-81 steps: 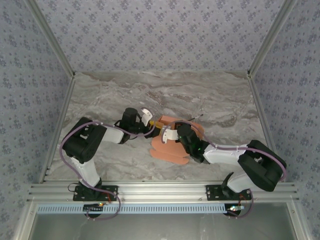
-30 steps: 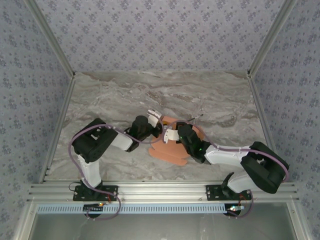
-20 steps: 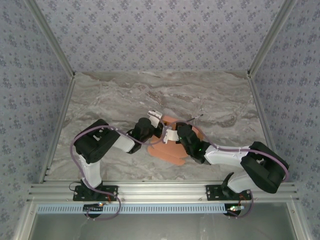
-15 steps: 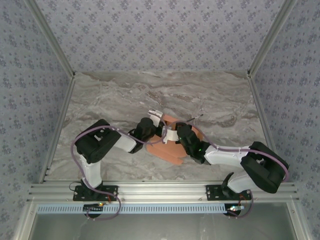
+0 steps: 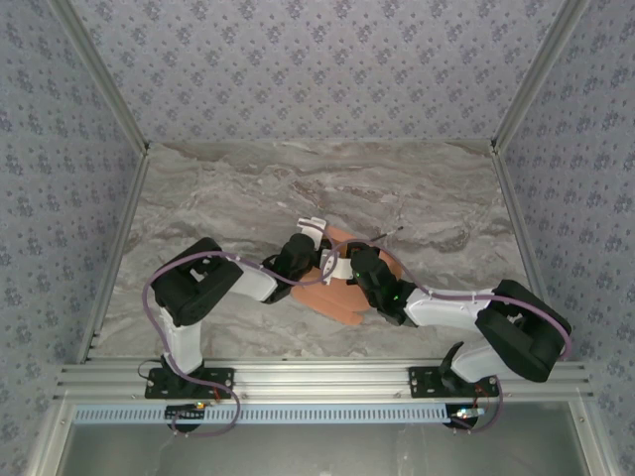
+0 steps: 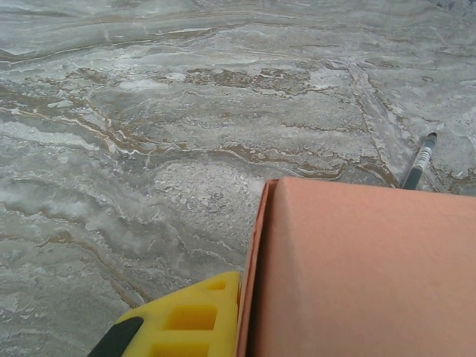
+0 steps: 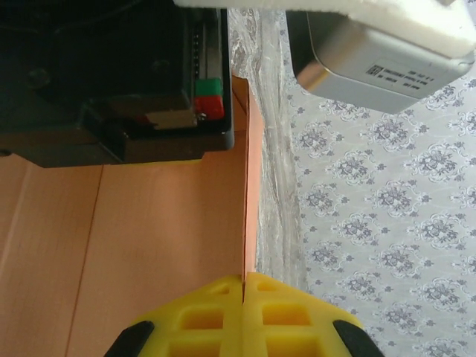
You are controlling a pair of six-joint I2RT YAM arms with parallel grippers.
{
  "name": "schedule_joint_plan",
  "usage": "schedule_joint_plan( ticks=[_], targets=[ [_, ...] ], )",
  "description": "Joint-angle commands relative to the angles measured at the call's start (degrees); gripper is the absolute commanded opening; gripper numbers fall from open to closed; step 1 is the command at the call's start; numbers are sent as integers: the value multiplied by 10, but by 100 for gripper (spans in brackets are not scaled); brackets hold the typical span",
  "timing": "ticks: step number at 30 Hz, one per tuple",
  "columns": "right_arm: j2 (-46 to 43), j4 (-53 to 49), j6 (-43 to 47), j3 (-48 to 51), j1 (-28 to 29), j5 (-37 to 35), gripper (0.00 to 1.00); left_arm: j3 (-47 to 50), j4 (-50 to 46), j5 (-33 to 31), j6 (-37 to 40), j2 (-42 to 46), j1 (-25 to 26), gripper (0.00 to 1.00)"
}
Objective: Fold the paper box
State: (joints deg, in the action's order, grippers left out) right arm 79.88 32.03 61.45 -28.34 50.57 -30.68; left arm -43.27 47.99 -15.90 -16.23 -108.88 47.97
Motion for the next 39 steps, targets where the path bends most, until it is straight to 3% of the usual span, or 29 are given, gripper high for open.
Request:
schedule_joint_plan(
  ticks=[1,12,26,30,39],
  targets=[
    [-3,-25,-14,12,12,-11,0,-2,-44,-148,-33,-17,-37,8],
    [-4,-37,-21,7,6,-21,0,28,28,-6,36,-6,-39,30],
    [-6,-41,-23,3,3,-20,0,74,56,68,55,21,-42,52],
    [-6,-41,-24,3,3,-19,0,76,54,70,53,22,-44,53],
    [-6,-45,-28,3,3,-16,0,49,45,34,37,0,-44,44]
  ],
)
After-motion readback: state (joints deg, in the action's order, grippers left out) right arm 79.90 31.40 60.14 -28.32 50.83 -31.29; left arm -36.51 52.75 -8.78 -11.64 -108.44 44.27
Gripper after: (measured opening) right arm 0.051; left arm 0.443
